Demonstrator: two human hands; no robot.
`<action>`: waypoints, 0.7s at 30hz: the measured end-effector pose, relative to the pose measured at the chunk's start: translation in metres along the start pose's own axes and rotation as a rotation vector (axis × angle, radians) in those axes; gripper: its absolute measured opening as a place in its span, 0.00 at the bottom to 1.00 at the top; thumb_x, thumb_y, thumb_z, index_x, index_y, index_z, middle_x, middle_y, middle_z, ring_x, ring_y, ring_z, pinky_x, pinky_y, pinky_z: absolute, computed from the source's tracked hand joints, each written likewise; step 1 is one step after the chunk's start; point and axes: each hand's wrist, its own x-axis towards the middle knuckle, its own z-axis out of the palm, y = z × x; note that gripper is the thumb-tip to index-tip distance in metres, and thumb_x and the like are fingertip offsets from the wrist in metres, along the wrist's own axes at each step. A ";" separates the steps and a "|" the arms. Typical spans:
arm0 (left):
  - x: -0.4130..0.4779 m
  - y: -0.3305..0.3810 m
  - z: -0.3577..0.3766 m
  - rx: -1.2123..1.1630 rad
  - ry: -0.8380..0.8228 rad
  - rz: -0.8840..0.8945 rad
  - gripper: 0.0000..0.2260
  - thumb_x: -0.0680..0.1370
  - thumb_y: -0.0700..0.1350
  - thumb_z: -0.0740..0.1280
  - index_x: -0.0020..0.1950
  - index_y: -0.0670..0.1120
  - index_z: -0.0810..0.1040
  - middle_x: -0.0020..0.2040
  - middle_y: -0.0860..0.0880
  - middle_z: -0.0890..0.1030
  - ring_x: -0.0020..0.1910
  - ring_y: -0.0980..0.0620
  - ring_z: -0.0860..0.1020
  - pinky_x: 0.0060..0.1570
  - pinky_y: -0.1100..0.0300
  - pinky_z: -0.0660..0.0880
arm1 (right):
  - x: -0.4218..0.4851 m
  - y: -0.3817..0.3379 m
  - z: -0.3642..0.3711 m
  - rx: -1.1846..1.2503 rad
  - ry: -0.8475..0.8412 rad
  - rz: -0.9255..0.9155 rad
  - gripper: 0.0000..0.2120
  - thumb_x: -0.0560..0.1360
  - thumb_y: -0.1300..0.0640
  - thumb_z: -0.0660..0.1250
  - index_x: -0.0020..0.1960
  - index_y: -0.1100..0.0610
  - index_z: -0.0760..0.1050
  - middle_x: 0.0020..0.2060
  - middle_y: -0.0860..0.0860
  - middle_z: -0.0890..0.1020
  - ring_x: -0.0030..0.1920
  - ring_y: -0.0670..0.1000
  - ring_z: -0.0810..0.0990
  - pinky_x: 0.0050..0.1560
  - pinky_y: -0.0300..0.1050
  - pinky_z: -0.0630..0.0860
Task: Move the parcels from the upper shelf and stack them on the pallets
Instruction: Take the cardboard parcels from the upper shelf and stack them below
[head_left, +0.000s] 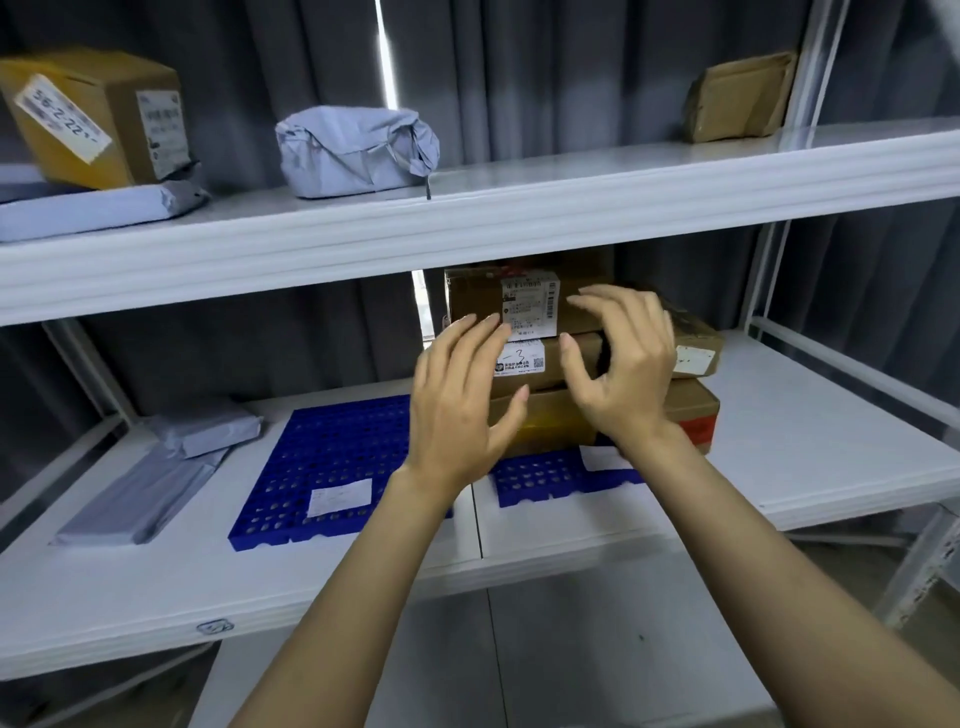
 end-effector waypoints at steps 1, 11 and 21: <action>0.004 0.003 -0.006 -0.004 0.013 0.043 0.23 0.76 0.50 0.65 0.67 0.40 0.73 0.66 0.43 0.76 0.68 0.46 0.69 0.66 0.52 0.66 | 0.007 -0.009 -0.004 0.018 0.024 -0.048 0.16 0.73 0.51 0.64 0.51 0.61 0.81 0.49 0.56 0.83 0.51 0.54 0.78 0.49 0.44 0.69; 0.093 0.018 -0.068 0.017 0.185 0.309 0.20 0.76 0.48 0.65 0.63 0.38 0.77 0.62 0.42 0.79 0.63 0.45 0.73 0.61 0.53 0.70 | 0.099 -0.044 -0.034 -0.010 0.116 -0.202 0.14 0.72 0.52 0.66 0.50 0.61 0.82 0.51 0.56 0.82 0.51 0.57 0.78 0.47 0.53 0.72; 0.193 0.027 -0.075 -0.016 -0.083 0.327 0.23 0.78 0.55 0.59 0.68 0.43 0.72 0.63 0.48 0.76 0.61 0.48 0.72 0.57 0.54 0.70 | 0.186 0.031 -0.065 -0.364 -0.207 0.148 0.29 0.68 0.40 0.55 0.62 0.54 0.76 0.65 0.53 0.75 0.64 0.57 0.72 0.62 0.53 0.70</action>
